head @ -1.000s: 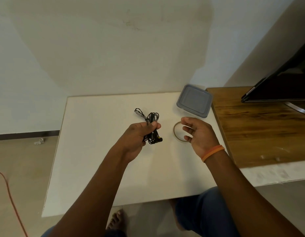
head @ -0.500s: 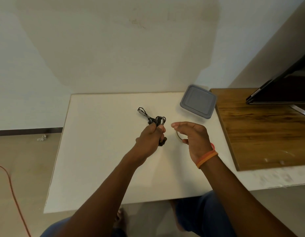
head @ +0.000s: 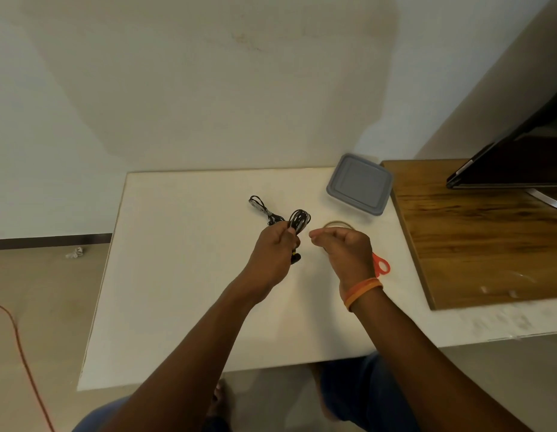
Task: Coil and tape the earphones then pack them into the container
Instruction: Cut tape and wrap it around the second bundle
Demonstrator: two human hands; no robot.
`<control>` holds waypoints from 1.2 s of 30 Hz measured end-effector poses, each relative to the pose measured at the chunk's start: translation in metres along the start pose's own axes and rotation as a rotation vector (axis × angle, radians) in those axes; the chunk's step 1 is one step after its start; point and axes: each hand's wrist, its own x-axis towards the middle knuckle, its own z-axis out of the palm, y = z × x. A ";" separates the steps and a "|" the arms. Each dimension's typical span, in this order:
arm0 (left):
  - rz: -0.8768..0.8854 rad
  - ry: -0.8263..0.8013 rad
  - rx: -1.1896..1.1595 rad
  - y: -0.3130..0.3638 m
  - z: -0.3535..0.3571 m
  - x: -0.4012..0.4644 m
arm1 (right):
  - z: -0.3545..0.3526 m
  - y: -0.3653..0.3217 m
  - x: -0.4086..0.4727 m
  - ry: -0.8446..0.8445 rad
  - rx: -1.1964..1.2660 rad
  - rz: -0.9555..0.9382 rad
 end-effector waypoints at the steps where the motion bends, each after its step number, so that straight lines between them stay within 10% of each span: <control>1: 0.029 0.009 0.007 -0.001 0.001 0.000 | 0.001 -0.001 -0.001 -0.002 0.008 0.006; 22: 0.129 0.016 0.214 -0.007 0.007 -0.005 | 0.002 -0.013 -0.014 -0.066 0.290 0.265; 36: 0.091 0.093 0.313 -0.006 0.008 -0.005 | 0.008 -0.014 -0.020 -0.040 0.192 0.092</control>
